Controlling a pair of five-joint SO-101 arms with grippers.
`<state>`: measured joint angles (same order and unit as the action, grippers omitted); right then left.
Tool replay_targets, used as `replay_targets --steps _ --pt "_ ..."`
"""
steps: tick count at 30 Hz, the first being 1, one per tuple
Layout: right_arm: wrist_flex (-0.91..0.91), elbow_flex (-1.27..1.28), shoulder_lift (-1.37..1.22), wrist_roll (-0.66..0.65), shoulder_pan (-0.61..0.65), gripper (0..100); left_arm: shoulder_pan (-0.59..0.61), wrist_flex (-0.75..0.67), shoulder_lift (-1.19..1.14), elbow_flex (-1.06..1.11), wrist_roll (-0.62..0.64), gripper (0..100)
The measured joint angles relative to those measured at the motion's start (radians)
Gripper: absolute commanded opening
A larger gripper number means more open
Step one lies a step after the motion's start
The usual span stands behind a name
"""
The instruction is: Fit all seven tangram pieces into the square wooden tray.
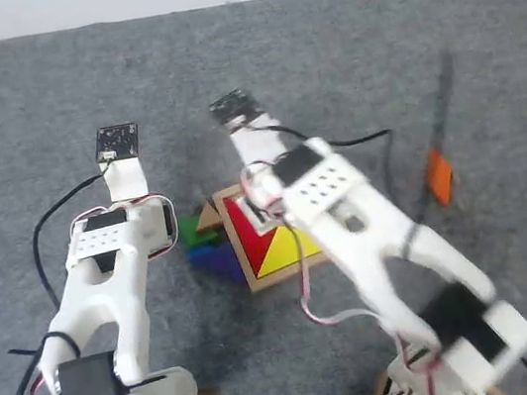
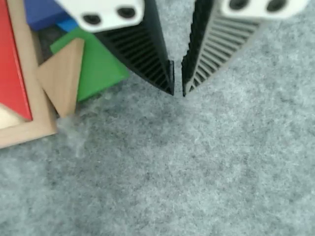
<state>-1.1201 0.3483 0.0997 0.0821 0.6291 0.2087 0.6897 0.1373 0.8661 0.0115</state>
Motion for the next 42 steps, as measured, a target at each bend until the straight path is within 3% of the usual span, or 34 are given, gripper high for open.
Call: replay_targets --steps 7,13,19,26,29,35,42 --pt "0.126 0.178 0.098 -0.087 -0.166 12.3 0.0 0.0 0.0 0.0 0.0 3" --pt "0.219 0.155 -0.109 -0.176 -0.238 12.3 0.0 0.0 0.0 0.0 0.0 3" --pt "0.16 -0.005 -0.313 -0.187 -0.299 11.7 0.0 0.0 0.0 0.0 0.0 3" --pt "0.087 -0.071 -0.356 -0.187 -0.319 9.9 0.0 0.0 0.0 0.0 0.0 3" --pt "0.06 -0.068 -0.364 -0.19 -0.373 3.9 0.0 0.0 0.0 0.0 0.0 3" --pt "0.057 -0.057 -0.371 -0.196 -0.497 5.8 0.0 0.0 0.0 0.0 0.0 3" --pt "0.055 -0.051 -0.301 -0.199 -0.451 5.9 0.0 0.0 0.0 0.0 0.0 3"
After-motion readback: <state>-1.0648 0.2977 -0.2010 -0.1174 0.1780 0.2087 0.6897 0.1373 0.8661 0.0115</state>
